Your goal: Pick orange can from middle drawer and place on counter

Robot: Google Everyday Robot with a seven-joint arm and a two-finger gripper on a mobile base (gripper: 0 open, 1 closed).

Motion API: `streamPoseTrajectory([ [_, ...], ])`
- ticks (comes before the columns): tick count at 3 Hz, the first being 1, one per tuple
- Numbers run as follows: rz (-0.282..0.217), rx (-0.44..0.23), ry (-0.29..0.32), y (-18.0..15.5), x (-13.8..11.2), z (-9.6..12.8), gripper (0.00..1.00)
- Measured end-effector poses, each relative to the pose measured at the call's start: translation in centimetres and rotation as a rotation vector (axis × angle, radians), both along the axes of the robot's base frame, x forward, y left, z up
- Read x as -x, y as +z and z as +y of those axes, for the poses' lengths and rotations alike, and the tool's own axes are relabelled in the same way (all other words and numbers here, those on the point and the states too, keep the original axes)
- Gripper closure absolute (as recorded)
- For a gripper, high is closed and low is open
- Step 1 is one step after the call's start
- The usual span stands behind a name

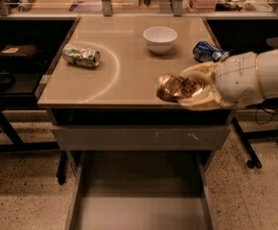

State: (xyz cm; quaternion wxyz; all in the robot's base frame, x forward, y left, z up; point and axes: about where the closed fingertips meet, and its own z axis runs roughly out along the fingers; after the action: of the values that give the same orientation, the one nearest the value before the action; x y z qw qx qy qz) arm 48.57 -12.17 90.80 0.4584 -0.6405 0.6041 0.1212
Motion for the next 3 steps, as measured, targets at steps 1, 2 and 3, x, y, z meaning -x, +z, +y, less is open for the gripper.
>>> streamPoseTrajectory([
  [1,-0.056,-0.010,0.000,3.1,-0.9,-0.1,1.00],
  [2,-0.064,-0.014,0.017,3.3,-1.2,0.2,1.00],
  [3,-0.070,-0.050,0.097,4.2,-3.3,1.6,1.00],
])
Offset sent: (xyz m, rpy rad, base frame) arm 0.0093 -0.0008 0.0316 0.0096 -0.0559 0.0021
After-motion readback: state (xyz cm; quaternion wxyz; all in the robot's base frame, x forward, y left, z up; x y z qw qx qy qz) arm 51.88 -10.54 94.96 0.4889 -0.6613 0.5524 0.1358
